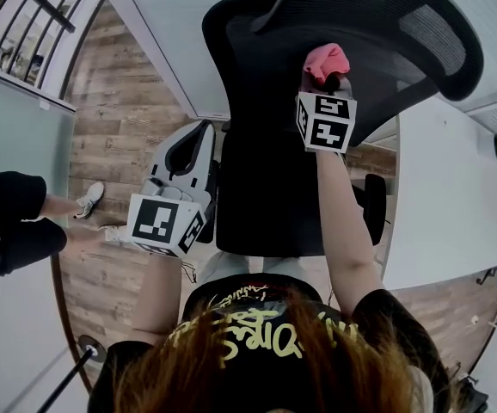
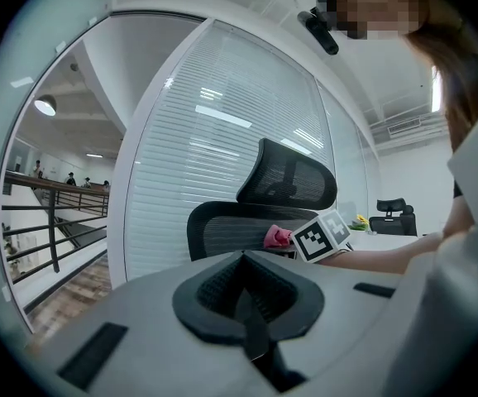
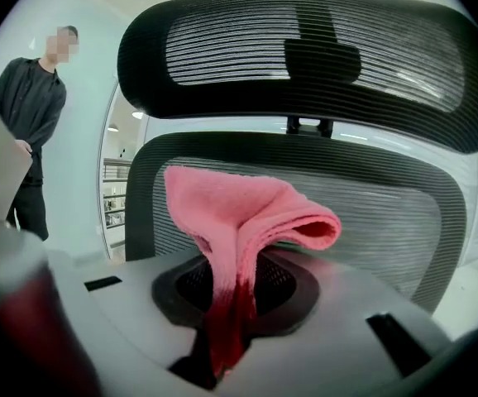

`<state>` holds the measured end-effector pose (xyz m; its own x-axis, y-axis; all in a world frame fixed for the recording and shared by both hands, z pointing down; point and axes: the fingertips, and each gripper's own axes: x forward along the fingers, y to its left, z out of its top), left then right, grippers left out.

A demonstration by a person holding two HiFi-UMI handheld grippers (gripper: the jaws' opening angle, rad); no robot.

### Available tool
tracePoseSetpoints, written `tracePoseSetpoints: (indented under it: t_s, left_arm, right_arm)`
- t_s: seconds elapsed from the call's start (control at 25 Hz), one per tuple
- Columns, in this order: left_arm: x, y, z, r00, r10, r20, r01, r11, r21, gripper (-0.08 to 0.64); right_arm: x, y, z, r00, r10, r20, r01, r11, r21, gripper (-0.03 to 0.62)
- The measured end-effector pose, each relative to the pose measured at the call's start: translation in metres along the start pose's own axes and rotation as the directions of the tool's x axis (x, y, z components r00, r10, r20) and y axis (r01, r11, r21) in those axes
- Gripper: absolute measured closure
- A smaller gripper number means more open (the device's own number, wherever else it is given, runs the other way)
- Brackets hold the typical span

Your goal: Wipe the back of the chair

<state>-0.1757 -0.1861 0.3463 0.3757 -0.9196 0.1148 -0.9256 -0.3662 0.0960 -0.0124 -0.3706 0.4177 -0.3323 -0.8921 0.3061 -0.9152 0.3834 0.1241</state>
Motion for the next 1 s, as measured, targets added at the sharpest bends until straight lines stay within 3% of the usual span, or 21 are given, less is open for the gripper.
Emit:
tracePoseSetpoints:
  t_s: [1.0]
  left_arm:
    - [-0.038,0.053,-0.007,0.996,0.086,-0.009,-0.086,0.996,-0.001,0.568]
  right_arm:
    - [0.026,0.110,0.017,0.987,0.158,0.023,-0.157,0.986,-0.059,0.528]
